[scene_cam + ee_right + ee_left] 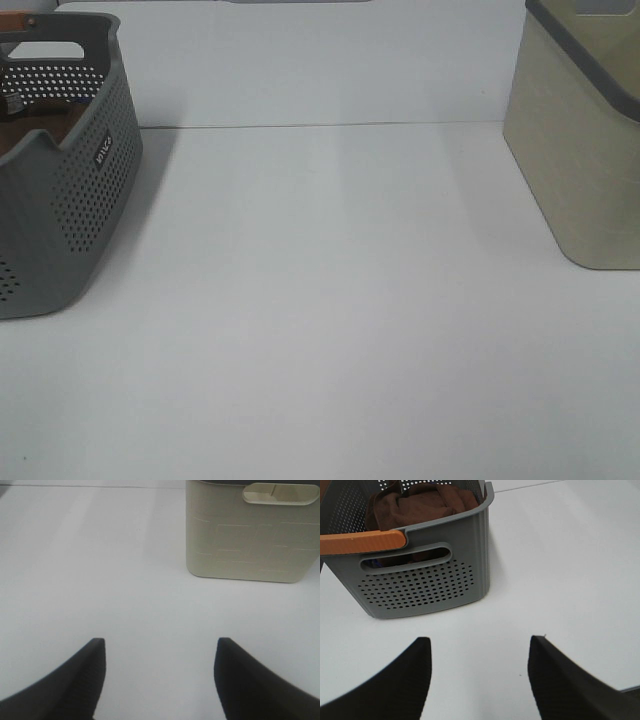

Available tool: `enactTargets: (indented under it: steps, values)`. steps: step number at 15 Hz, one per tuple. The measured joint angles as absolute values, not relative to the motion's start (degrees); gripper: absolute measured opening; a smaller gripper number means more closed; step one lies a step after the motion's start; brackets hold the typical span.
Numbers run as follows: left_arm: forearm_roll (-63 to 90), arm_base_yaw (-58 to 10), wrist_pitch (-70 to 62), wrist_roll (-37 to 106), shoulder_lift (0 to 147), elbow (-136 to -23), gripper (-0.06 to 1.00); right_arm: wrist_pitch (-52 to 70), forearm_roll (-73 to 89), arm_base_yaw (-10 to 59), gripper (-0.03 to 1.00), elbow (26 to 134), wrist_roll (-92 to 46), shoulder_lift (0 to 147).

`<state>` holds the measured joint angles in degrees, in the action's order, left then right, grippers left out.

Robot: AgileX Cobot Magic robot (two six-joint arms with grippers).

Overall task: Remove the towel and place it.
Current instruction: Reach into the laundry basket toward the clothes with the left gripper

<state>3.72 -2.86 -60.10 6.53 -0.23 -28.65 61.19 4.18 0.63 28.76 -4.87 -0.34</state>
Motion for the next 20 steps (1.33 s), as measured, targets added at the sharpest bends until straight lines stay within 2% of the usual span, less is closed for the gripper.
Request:
enactTargets:
  steps: [20]
  values:
    - [3.7,-2.9,-60.1,6.5,-0.2,-28.6,0.56,61.2,4.2,0.6,0.61,28.8,-4.9,-0.3]
